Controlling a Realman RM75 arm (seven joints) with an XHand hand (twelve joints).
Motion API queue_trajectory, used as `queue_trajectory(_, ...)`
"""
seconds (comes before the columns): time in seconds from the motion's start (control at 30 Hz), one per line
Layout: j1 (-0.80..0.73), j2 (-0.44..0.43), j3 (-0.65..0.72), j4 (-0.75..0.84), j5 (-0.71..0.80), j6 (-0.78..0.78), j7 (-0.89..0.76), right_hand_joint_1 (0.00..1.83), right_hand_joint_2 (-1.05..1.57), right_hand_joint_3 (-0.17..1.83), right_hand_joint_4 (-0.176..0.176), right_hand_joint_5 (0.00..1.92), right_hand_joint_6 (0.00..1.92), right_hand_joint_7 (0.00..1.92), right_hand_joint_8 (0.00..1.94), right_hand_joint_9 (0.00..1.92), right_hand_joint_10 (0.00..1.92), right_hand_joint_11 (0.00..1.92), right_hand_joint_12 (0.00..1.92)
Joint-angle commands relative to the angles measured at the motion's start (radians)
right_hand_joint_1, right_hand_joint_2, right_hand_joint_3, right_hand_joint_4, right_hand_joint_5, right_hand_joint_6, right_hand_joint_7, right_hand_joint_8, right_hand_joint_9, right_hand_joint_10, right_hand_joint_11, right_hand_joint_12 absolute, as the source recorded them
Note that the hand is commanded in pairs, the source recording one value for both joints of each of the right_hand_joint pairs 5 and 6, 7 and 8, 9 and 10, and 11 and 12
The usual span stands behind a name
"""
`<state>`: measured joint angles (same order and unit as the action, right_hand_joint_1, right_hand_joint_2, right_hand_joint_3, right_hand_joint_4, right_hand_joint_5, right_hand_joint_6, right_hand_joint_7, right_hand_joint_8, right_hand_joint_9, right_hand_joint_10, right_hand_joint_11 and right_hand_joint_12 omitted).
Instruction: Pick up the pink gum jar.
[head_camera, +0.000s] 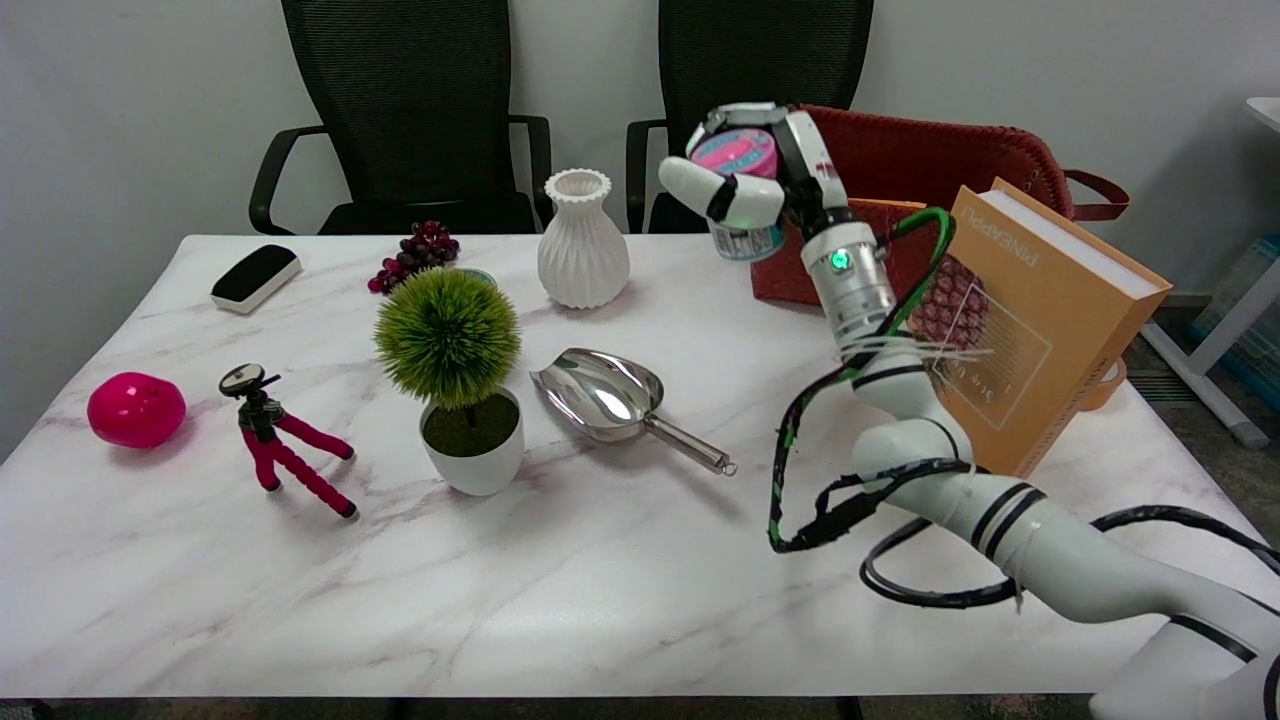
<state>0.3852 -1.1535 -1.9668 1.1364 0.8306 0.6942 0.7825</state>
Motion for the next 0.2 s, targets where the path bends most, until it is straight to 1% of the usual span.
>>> queue_trajectory(0.03,0.280,-0.076,0.006,0.029,0.057,-0.140,-0.310,1.02,0.56,0.66,0.000,1.13,1.13,1.92,1.92,1.67,1.67,1.92,1.92)
queue_trajectory(0.2,0.385,-0.114,0.006,-0.022,0.073,-0.194,-0.449,1.03,0.56,0.66,0.000,1.12,1.12,1.91,1.91,1.67,1.67,1.92,1.92)
